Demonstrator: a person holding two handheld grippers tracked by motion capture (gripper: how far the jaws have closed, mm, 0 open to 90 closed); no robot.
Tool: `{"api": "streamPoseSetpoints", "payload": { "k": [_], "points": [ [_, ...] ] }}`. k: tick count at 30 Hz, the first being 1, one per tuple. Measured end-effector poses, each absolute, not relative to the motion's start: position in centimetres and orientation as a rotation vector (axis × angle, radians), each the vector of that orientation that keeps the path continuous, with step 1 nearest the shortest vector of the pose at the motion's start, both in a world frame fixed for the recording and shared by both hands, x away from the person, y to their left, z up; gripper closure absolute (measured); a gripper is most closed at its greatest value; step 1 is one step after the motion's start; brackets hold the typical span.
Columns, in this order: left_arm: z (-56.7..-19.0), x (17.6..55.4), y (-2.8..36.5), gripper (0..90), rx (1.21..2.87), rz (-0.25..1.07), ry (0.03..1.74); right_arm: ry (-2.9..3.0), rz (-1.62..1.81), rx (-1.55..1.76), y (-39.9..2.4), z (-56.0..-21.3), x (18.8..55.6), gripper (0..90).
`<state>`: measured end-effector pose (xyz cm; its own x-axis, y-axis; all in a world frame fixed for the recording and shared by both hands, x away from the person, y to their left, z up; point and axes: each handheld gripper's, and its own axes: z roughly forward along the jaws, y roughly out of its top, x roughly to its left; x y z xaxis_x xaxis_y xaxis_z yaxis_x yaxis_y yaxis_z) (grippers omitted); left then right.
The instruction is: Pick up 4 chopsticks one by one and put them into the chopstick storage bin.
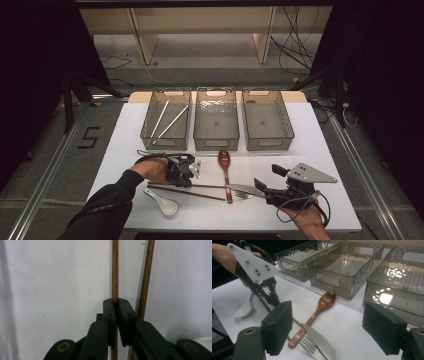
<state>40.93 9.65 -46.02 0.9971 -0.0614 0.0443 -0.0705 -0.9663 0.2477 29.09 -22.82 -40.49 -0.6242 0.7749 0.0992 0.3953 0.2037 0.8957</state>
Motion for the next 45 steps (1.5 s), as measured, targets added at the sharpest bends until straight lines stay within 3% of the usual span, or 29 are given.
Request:
{"api": "streamPoseSetpoints", "payload": {
  "k": [20, 45],
  "points": [
    [-42.9, 41.4, 11.1, 84.1, 2.851, 0.185, 0.008, 2.111, 1.396, 1.098, -22.9, -40.4, 29.0, 25.0],
    [-36.9, 43.7, 13.9, 84.0, 2.47, 0.396, 0.447, 2.106, 1.396, 1.107, -22.9, -40.5, 29.1, 25.0]
  ]
}}
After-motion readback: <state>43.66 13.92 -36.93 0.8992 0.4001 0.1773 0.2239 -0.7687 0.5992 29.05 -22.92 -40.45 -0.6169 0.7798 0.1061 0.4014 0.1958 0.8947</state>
